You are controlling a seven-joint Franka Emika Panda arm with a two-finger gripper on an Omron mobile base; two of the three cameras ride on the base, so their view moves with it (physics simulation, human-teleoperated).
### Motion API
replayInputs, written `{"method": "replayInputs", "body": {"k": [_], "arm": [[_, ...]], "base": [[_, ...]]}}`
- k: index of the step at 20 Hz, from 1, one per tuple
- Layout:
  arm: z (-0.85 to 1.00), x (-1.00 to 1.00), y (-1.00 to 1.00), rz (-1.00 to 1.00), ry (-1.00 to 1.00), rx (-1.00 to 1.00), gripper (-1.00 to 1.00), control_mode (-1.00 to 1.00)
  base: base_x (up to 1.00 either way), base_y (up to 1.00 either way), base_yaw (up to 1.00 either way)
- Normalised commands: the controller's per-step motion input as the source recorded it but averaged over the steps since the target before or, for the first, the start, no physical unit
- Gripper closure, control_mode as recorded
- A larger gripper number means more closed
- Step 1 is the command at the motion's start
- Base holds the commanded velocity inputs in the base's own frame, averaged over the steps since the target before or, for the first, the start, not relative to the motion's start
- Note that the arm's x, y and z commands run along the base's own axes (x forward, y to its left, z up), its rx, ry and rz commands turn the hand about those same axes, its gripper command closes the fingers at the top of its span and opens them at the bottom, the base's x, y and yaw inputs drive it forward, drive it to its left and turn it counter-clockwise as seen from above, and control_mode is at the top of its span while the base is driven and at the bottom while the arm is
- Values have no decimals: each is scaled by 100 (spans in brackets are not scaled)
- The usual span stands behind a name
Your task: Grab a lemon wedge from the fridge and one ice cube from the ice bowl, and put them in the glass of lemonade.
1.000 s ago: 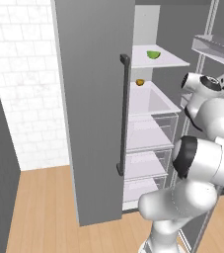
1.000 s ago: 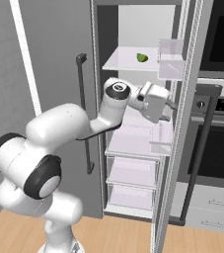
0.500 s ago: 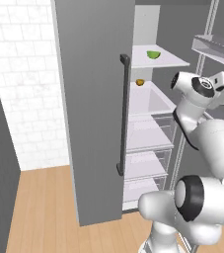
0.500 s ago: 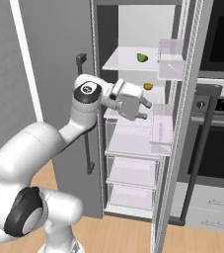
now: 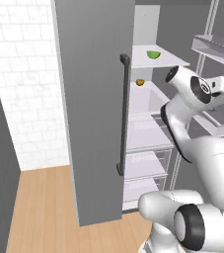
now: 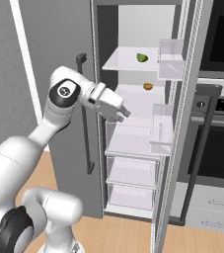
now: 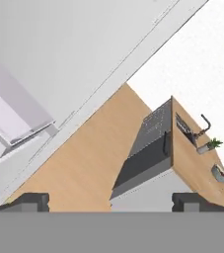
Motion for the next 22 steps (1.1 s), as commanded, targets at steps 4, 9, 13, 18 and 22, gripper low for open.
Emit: {"method": "replayInputs", "body": {"k": [4,9,13,18,22], "arm": [[0,-8,83,0,-18,40,-100,-100],[0,-17,88,2,-13,39,-100,-100],[14,-43,66,4,-6,30,-100,-100],[23,-67,29,11,-4,17,-100,-100],[17,-51,18,18,-8,14,-100,-100]], "base": [[0,0,0],[0,0,0],[0,0,0],[0,0,0],[0,0,0]]}}
